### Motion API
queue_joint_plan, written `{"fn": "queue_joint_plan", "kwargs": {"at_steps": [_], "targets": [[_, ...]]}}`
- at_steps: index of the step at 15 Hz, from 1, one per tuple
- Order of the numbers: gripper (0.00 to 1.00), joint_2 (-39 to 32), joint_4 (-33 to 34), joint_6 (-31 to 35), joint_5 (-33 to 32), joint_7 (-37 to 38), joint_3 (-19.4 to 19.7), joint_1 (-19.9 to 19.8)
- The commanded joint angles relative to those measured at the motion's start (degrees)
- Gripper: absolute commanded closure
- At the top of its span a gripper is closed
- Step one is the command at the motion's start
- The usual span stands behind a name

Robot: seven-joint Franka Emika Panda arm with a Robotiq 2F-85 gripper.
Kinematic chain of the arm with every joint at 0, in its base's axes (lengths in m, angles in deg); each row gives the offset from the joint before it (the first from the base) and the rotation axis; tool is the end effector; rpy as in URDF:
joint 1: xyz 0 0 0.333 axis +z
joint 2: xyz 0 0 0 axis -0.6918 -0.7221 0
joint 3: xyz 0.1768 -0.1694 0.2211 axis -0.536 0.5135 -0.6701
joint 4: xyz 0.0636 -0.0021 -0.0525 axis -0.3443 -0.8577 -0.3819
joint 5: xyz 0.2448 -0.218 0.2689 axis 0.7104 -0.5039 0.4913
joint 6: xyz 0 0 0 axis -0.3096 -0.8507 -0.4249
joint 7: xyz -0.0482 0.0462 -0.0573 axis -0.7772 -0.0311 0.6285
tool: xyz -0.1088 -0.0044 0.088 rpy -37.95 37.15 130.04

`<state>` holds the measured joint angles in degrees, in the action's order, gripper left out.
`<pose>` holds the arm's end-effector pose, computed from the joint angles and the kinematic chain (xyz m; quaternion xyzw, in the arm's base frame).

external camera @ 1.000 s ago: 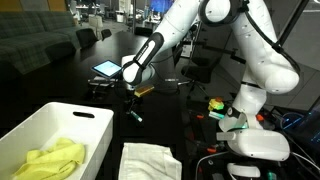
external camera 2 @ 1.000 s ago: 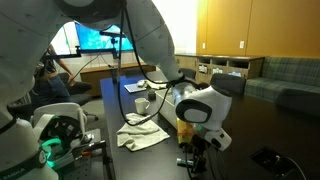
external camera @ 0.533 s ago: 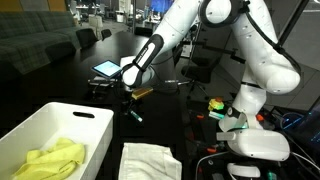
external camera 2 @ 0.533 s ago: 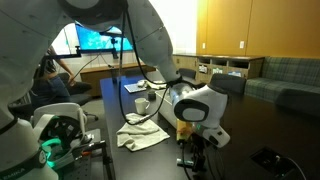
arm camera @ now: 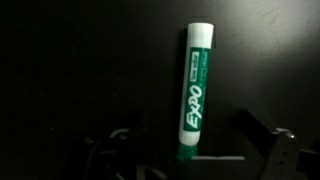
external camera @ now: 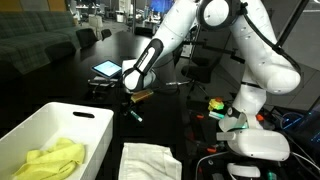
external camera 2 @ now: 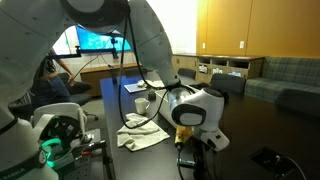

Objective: Put the yellow and white cloths in the storage box and put the marker in the mug cup

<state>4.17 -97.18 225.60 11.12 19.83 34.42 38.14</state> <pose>0.6001 -0.0994 0.0226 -0.9522 0.2984 0.0556 0.0351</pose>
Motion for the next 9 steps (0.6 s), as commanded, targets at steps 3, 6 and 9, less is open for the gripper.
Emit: {"fn": "queue_joint_plan", "kwargs": {"at_steps": [3, 6, 9], "targets": [[0.0, 0.75, -1.84, 2.63, -1.82, 4.1, 3.56, 3.76], [0.0, 1.99, -3.42, 3.65, -3.82, 6.55, 6.22, 6.39], [0.0, 2.42, -4.41, 4.33, -6.15, 8.61, 8.55, 8.43]]}}
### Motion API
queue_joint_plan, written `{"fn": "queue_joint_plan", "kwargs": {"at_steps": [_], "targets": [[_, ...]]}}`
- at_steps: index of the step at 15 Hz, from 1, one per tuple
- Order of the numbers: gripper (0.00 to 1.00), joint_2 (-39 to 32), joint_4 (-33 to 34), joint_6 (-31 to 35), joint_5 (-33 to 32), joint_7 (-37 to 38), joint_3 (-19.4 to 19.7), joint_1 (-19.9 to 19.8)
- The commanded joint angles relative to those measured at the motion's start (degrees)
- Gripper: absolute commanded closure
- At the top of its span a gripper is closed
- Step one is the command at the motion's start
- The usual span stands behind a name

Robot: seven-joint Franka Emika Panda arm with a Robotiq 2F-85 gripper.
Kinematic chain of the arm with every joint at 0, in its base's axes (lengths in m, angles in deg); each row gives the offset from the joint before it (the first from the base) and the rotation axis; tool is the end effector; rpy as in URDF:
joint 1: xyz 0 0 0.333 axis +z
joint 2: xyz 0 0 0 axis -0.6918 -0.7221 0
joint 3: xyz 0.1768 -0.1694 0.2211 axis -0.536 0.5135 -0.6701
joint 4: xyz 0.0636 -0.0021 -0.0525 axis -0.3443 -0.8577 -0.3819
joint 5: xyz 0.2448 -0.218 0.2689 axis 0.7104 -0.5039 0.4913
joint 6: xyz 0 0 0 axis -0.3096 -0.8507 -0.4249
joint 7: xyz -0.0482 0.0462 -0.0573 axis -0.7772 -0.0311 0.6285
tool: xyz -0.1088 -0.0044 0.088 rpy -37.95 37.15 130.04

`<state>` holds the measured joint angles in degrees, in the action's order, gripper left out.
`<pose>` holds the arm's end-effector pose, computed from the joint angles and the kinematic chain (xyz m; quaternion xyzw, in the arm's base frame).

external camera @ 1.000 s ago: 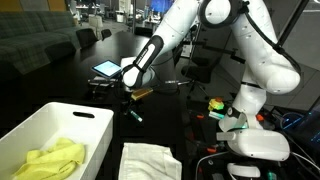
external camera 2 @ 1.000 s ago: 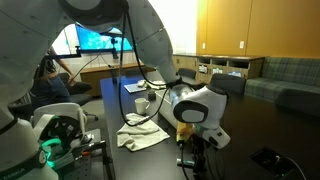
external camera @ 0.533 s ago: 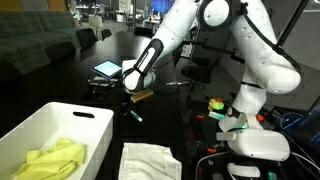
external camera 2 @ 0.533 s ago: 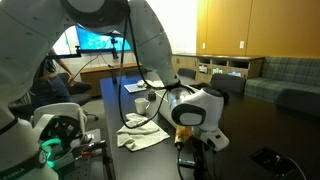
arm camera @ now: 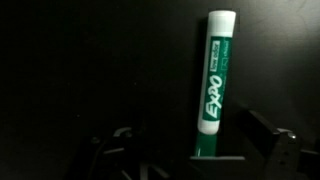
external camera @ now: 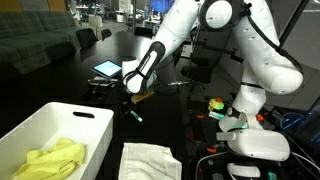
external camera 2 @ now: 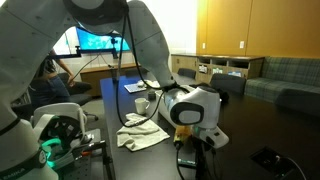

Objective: Put the yellow and white cloths in the storage box and put the marker in the mug cup

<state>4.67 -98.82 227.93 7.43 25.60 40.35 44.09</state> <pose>0.5964 -0.1048 0.0271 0.9503 -0.3085 -0.0364 0.0188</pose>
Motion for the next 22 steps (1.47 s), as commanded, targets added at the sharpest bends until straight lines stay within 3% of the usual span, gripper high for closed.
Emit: {"fn": "queue_joint_plan", "kwargs": {"at_steps": [1, 5, 7, 9, 11, 12, 14, 17, 19, 22], "targets": [[0.0, 1.91, -2.93, 2.2, -2.99, 3.33, 3.13, 2.97], [0.01, 1.8, -3.13, 2.87, -4.15, 3.82, 3.72, 4.05], [0.11, 2.15, -3.47, 3.26, -4.3, 3.02, 3.39, 3.78], [0.27, 2.58, -3.69, 3.77, -4.17, 2.24, 2.9, 3.41], [0.27, 2.89, -3.94, 3.88, -4.02, 1.36, 2.38, 2.9], [0.39, 3.18, -4.21, 3.82, -3.93, 0.72, 2.09, 2.51], [0.38, 3.61, -4.52, 3.19, -3.99, -0.35, 1.76, 2.04], [0.5, 4.41, -5.06, 2.46, -4.03, -3.09, 0.82, 0.82], [0.71, 5.24, -5.63, 2.17, -4.04, -5.57, -0.02, -0.3], [0.88, 6.08, -6.22, 1.28, -4.34, -8.09, -0.48, -1.34]]}}
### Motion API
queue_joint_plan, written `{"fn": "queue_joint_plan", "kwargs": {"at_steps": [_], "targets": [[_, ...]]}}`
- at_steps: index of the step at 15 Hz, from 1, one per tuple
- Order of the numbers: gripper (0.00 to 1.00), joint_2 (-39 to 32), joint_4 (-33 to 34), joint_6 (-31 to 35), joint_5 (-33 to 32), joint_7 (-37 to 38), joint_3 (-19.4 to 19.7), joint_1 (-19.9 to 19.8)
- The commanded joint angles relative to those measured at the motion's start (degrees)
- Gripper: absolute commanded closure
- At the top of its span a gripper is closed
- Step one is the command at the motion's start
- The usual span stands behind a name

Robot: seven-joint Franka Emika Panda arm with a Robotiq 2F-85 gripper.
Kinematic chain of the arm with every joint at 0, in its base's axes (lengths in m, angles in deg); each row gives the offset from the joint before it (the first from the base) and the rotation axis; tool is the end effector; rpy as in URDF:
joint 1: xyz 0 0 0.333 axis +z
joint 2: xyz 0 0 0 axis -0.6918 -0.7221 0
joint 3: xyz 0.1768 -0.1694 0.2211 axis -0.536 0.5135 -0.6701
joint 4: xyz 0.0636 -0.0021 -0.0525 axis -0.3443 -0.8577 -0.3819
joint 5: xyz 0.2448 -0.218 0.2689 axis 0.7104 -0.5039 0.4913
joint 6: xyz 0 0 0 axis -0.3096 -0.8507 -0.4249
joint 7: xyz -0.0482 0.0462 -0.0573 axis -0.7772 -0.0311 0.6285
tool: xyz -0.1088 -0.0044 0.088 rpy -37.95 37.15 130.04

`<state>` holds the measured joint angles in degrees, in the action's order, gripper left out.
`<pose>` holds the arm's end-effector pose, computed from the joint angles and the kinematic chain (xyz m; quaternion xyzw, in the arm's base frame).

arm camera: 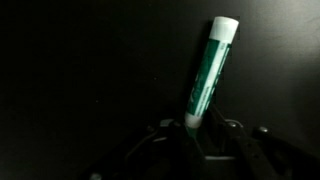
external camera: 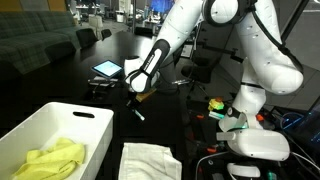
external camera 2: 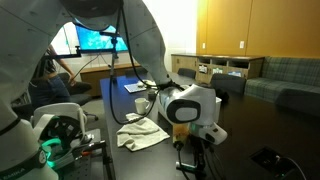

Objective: Put the yellow and white cloths in the storage box and put the marker in the mug cup

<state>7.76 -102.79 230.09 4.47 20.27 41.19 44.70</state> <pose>0.5837 -0.1068 0.0409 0.9687 -0.2450 -0.0260 0.0308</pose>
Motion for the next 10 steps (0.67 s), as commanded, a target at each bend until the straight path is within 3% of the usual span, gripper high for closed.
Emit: {"fn": "queue_joint_plan", "kwargs": {"at_steps": [1, 7, 10], "targets": [[0.9, 3.09, -2.27, -1.16, -1.58, -3.53, -1.45, -2.16], [0.89, 4.79, -3.35, -1.31, -1.84, -8.48, -2.89, -4.42], [0.89, 7.39, -6.16, 1.16, -1.56, -14.95, -5.51, -7.26]]}}
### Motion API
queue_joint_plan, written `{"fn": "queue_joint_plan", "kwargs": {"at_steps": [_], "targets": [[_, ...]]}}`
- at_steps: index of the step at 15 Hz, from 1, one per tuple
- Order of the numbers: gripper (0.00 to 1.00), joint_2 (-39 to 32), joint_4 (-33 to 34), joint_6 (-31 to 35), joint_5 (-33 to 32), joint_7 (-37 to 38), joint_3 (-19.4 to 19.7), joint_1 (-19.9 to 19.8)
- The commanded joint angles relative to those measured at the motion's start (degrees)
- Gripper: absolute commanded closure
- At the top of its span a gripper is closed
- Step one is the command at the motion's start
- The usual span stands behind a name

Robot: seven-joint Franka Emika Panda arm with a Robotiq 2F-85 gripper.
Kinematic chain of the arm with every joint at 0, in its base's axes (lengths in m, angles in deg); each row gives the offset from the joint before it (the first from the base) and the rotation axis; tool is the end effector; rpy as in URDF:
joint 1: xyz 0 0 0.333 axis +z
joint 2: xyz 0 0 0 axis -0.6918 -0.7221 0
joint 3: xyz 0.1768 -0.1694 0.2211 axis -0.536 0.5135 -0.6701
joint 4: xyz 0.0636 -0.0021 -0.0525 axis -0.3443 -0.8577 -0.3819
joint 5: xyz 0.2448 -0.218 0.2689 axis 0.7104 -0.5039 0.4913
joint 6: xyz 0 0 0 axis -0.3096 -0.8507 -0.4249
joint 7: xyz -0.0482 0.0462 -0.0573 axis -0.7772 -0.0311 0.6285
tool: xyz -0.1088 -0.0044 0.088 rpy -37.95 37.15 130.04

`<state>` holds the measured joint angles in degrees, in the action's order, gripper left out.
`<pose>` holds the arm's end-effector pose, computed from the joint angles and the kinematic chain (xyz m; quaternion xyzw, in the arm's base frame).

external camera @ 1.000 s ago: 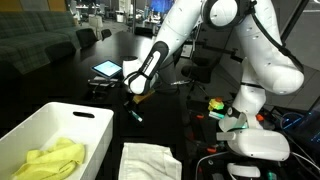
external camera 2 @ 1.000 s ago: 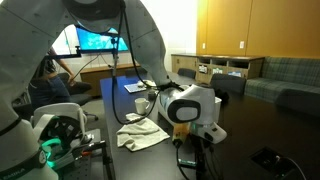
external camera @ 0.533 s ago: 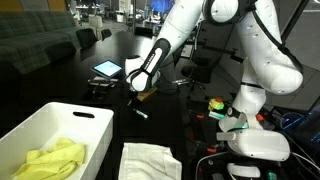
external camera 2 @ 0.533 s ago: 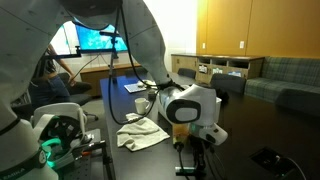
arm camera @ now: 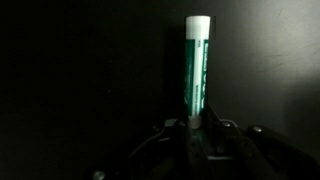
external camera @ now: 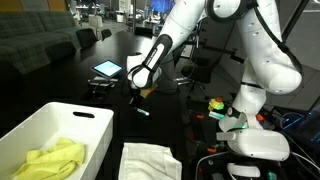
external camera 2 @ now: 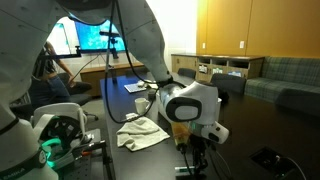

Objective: Put the yellow and white cloths in the storage box and put the marker in the mug cup

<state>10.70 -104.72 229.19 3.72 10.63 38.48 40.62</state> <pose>0.5758 -0.1166 0.0558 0.9840 -0.1752 -0.0307 0.0121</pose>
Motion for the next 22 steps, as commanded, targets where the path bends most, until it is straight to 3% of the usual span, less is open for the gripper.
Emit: {"fn": "queue_joint_plan", "kwargs": {"at_steps": [1, 5, 12, 22], "targets": [[0.89, 5.36, -5.02, 2.12, -1.16, -6.75, -3.17, -3.57], [0.89, 9.66, -8.11, 1.85, -5.63, -9.69, -1.87, -2.23], [0.89, 16.72, -10.88, 1.33, -21.57, -4.95, 1.44, 5.08], [0.89, 23.31, -12.93, -1.67, -32.41, 5.92, -3.09, 15.77]]}}
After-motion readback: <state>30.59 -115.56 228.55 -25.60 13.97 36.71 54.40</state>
